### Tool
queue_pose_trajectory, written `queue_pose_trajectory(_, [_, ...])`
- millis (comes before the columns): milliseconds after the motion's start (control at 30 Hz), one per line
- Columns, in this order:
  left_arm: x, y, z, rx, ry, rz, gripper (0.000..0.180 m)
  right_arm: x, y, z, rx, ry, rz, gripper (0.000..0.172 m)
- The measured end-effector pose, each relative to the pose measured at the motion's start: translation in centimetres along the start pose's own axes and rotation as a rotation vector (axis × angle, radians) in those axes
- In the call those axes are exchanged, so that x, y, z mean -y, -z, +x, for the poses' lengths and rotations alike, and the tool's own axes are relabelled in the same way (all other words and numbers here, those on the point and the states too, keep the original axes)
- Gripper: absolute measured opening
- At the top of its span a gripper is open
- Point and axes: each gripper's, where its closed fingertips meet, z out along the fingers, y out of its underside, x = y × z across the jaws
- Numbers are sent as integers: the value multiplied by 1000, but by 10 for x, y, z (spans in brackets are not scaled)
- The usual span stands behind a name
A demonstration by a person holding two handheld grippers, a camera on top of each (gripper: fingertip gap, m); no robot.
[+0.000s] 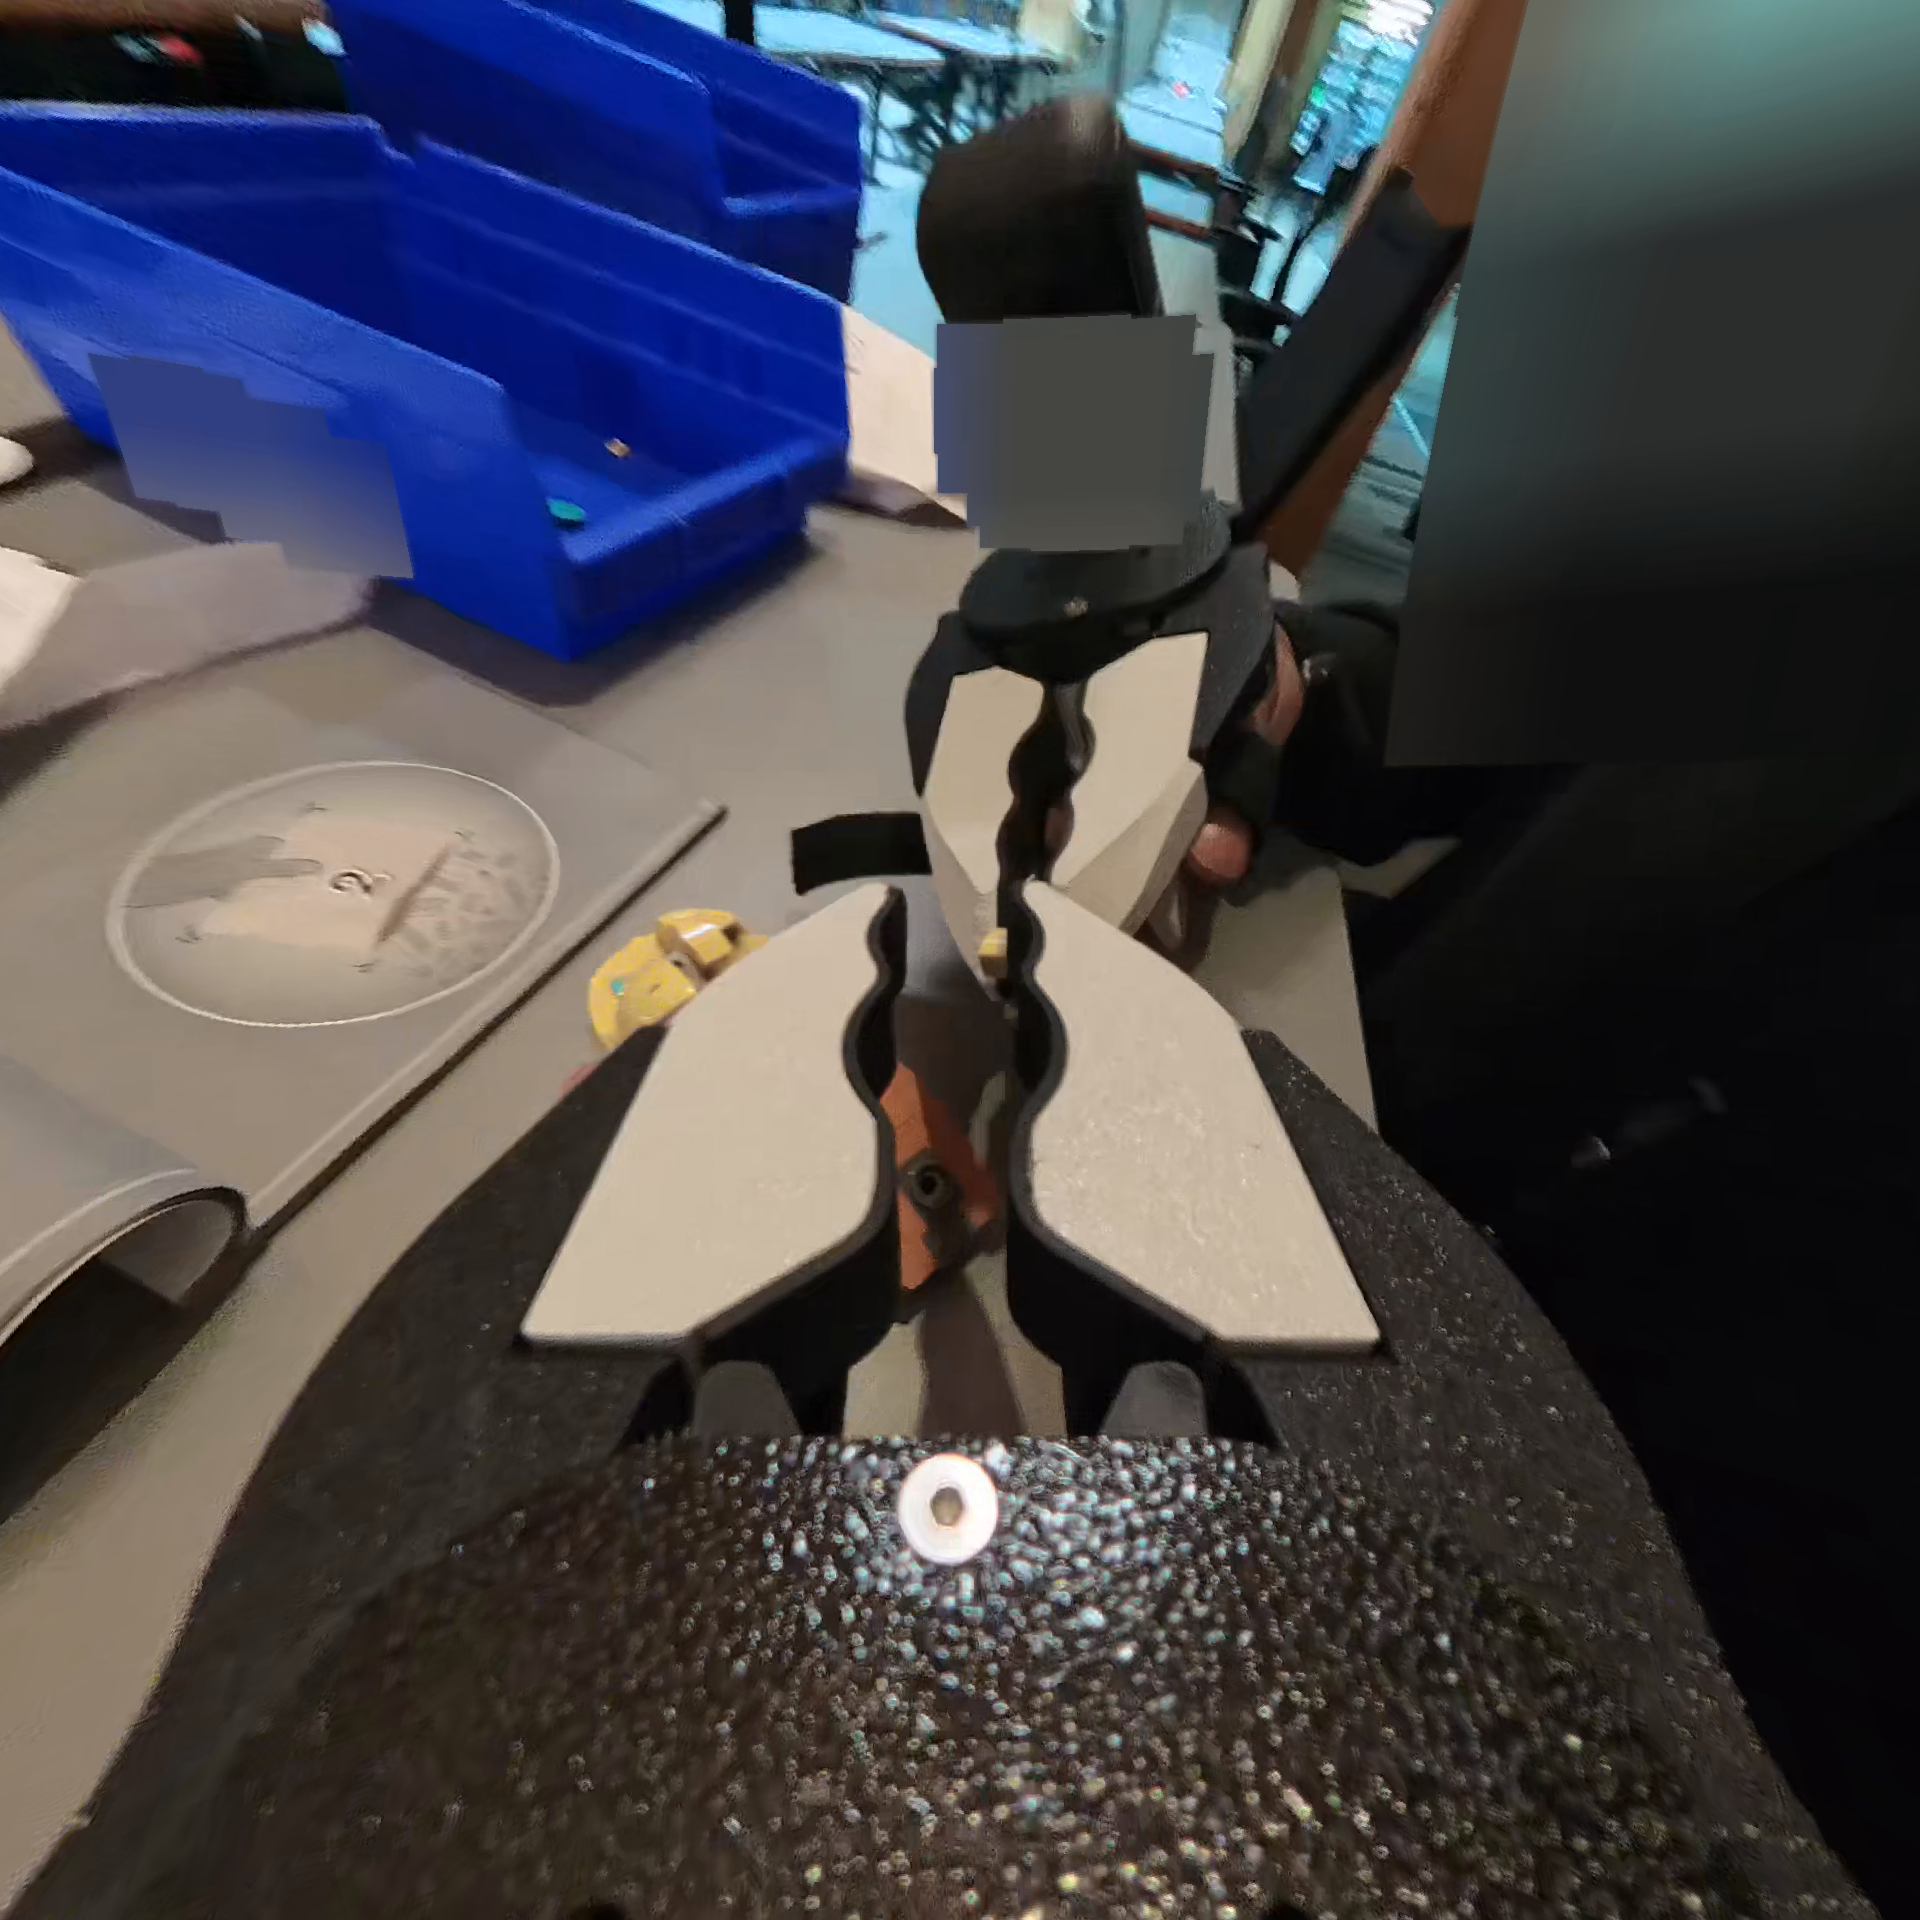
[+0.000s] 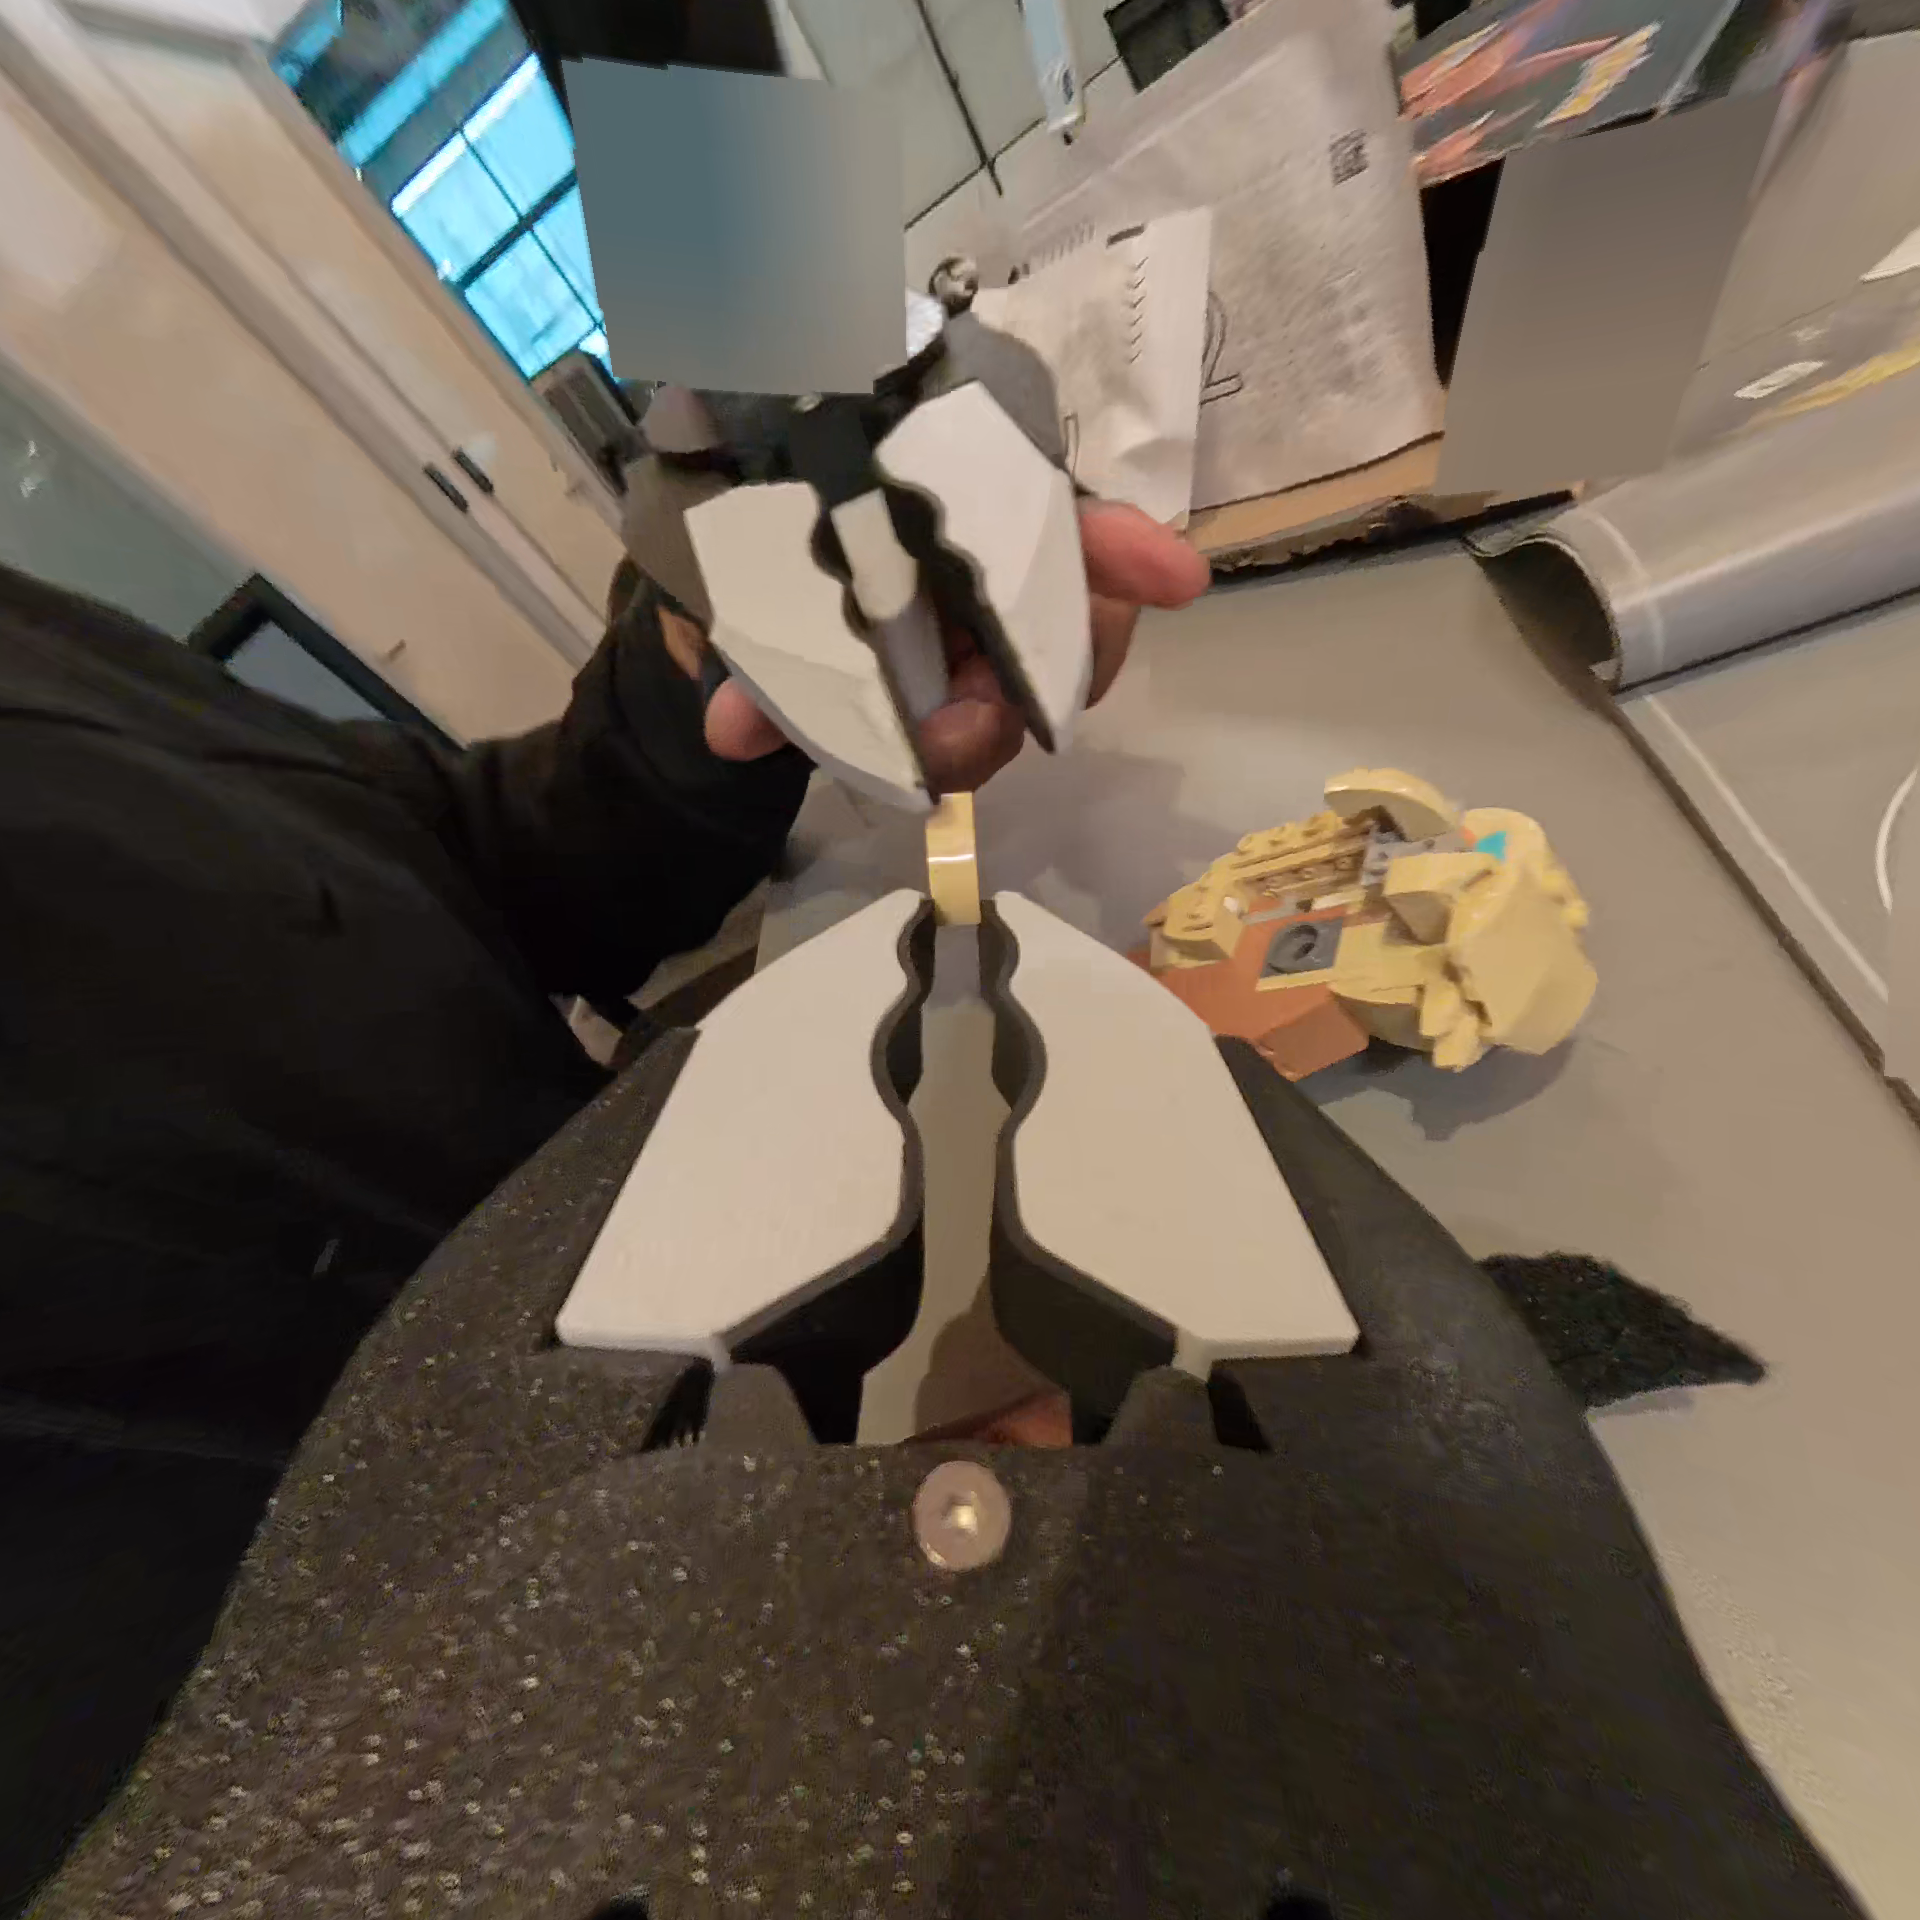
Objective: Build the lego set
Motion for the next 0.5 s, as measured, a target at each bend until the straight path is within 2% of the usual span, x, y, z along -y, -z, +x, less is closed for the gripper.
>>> queue_pose_trajectory(133, [-8, -6, 12, -121, 0, -77, 16, -3, 0, -3, 2, 43, -33, 8])
queue_pose_trajectory(233, [-14, -9, 15, -131, -33, -132, 10, -5, 0, -1, 3, 38, -43, 8])
queue_pose_trajectory(500, [-18, -7, 13, -121, 3, -144, 8, -4, 0, 2, -8, 46, -49, 8])
